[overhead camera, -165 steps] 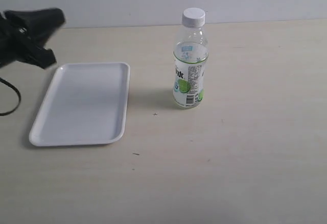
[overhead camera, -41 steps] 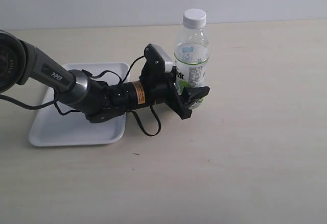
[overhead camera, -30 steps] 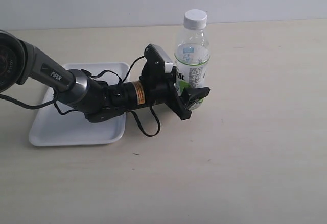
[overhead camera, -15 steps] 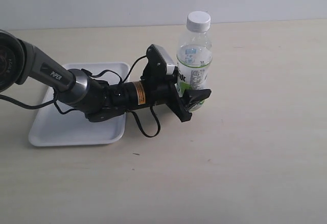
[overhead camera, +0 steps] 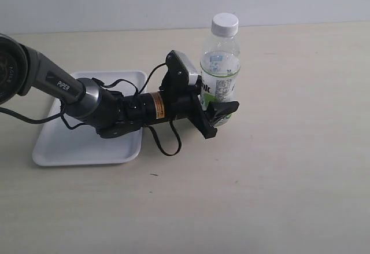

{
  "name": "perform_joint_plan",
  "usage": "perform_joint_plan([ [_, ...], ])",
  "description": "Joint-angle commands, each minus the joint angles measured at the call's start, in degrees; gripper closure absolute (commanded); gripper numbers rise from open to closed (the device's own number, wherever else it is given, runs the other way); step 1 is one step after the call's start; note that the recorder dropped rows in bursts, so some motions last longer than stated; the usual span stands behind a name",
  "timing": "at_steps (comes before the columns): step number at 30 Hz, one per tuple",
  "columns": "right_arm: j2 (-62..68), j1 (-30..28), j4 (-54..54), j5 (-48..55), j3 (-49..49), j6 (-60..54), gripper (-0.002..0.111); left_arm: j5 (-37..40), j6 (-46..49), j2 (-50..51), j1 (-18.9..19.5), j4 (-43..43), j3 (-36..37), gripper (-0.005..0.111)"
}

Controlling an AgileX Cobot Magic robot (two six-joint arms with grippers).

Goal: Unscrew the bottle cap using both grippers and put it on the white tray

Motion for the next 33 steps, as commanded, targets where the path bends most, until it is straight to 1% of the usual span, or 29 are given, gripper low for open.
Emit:
perform_joint_plan([
  [1, -0.35, -0.23, -1.07, -9.1, 0.28, 0.0, 0.108, -0.29, 0.46, -0.95, 0.02, 0.38, -0.05, 0.107],
  [5, -0.35, -0.23, -0.54, -17.22, 0.28, 0.81, 0.108, -0.29, 0.46, -0.95, 0.02, 0.38, -0.05, 0.107],
  [12, -0.35, -0.23, 0.47, -25.06, 0.28, 3.51, 0.108, -0.29, 0.58, -0.95, 0.06, 0.36, -0.05, 0.107],
  [15, -0.35, -0.23, 0.47, -29.91, 0.28, 11.62, 0.108, -0.29, 0.58, -0.95, 0.06, 0.36, -0.05, 0.107],
  [19, -0.35, -0.23, 0.47, -41.89, -0.4, 29.22, 0.108, -0.29, 0.58, -0.95, 0.06, 0.36, -0.05, 0.107],
  [21, -0.35, -0.23, 0.47, -42.81, -3.72, 31.76, 0.108, -0.29, 0.58, -0.95, 0.06, 0.36, -0.05, 0.107],
  [23, 2.57, -0.23, 0.47, -39.35, -8.64, 31.76, 0.108, -0.29, 0.56, -0.95, 0.06, 0.6, -0.05, 0.107],
  [25, 8.98, -0.23, 0.37, -33.06, -15.56, 31.13, 0.108, -0.29, 0.56, -0.95, 0.06, 0.6, -0.05, 0.107],
  [29, 27.07, -0.23, -1.69, -17.22, -31.63, 27.49, 0.108, -0.29, 0.71, -0.95, 0.06, 0.73, -0.05, 0.107],
  [33, 48.15, -0.23, -1.01, 8.57, -51.45, 19.57, 0.108, -0.29, 0.71, -0.95, 0.06, 0.73, -0.05, 0.107],
])
